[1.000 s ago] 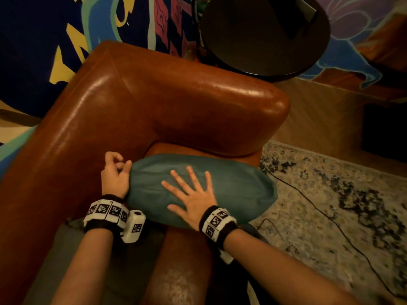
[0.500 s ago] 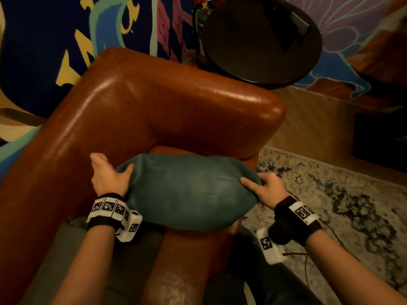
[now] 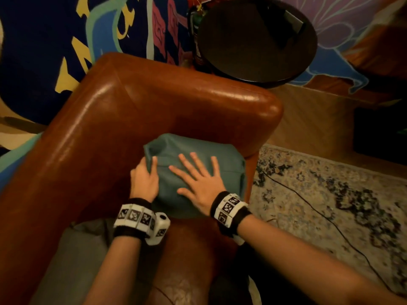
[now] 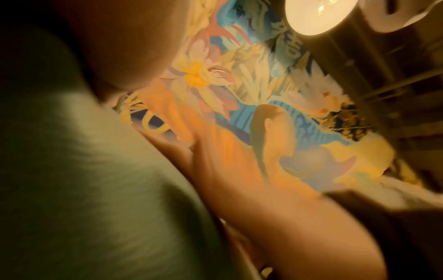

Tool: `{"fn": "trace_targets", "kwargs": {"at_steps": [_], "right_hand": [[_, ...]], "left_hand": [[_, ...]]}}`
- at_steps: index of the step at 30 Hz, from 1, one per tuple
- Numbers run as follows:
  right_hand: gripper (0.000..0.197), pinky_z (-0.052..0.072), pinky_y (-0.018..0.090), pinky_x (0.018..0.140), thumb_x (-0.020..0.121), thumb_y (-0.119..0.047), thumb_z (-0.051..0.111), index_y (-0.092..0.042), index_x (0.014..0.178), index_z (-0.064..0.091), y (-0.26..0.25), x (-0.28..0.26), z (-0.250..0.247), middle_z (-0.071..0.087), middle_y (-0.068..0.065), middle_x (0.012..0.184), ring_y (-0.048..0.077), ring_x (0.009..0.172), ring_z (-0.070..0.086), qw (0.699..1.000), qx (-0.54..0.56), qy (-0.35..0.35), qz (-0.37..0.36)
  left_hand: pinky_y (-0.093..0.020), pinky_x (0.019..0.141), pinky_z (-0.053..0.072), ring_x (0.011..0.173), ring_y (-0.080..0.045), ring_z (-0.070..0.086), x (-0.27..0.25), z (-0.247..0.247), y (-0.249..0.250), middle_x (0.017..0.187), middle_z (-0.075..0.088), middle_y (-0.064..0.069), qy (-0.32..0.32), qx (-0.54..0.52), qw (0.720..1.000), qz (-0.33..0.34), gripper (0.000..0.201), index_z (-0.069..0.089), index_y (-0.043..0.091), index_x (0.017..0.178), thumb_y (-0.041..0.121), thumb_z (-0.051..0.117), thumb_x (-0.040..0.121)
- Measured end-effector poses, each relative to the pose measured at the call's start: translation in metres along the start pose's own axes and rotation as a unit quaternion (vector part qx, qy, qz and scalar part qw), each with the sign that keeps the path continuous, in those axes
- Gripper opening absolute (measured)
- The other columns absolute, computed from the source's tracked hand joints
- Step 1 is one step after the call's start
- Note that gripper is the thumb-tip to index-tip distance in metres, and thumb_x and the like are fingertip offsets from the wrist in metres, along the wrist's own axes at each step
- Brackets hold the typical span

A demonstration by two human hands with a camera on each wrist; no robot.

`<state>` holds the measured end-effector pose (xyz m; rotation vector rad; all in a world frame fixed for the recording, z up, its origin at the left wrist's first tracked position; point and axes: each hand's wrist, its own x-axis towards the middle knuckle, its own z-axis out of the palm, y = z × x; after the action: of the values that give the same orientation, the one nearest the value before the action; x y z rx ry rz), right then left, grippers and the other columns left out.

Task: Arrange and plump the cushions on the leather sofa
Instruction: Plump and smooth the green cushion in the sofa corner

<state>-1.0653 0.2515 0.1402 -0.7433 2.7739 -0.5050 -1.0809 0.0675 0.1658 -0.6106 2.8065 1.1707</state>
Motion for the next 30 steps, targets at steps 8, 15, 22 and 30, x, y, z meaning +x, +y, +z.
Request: {"fn": "trace_targets", "kwargs": {"at_steps": [8,15,22,30], "right_hand": [[0.041,0.036,0.043,0.102,0.102,-0.036,0.031,-0.014,0.131,0.049,0.111,-0.029,0.023,0.052,0.019,0.134,0.036,0.125,0.048,0.878,0.269,0.099,0.382],[0.023,0.044,0.028,0.074,0.089,-0.031,0.064,-0.01,0.097,0.06,0.093,-0.011,0.017,0.06,0.003,0.085,0.02,0.079,0.057,0.856,0.356,0.051,0.371],[0.014,0.045,0.026,0.054,0.084,-0.013,0.071,-0.007,0.081,0.058,0.129,-0.011,-0.023,0.06,0.006,0.068,0.014,0.056,0.062,0.738,0.514,0.126,0.418],[0.054,0.052,0.041,0.082,0.069,-0.057,0.074,-0.005,0.079,0.063,0.13,-0.022,-0.031,0.067,0.015,0.087,0.03,0.082,0.065,0.629,0.576,0.072,0.517]], "left_hand": [[-0.042,0.094,0.041,0.117,-0.043,0.052,0.021,-0.022,-0.017,0.119,0.062,-0.028,0.031,-0.019,0.995,-0.098,0.045,0.062,-0.001,0.116,0.035,0.04,0.102],[-0.041,0.098,0.038,0.12,-0.042,0.05,0.022,-0.021,-0.01,0.123,0.061,-0.026,0.026,-0.027,0.993,-0.114,0.047,0.061,0.0,0.12,0.038,0.039,0.101],[-0.036,0.077,0.04,0.093,-0.041,0.061,0.017,-0.031,-0.021,0.098,0.066,-0.03,0.12,-0.025,0.988,-0.088,0.049,0.065,-0.009,0.098,0.034,0.042,0.101],[-0.046,0.079,0.048,0.091,-0.04,0.062,0.014,-0.02,-0.014,0.099,0.066,-0.022,0.133,0.012,0.988,-0.077,0.044,0.051,0.009,0.112,0.049,0.048,0.095]]}}
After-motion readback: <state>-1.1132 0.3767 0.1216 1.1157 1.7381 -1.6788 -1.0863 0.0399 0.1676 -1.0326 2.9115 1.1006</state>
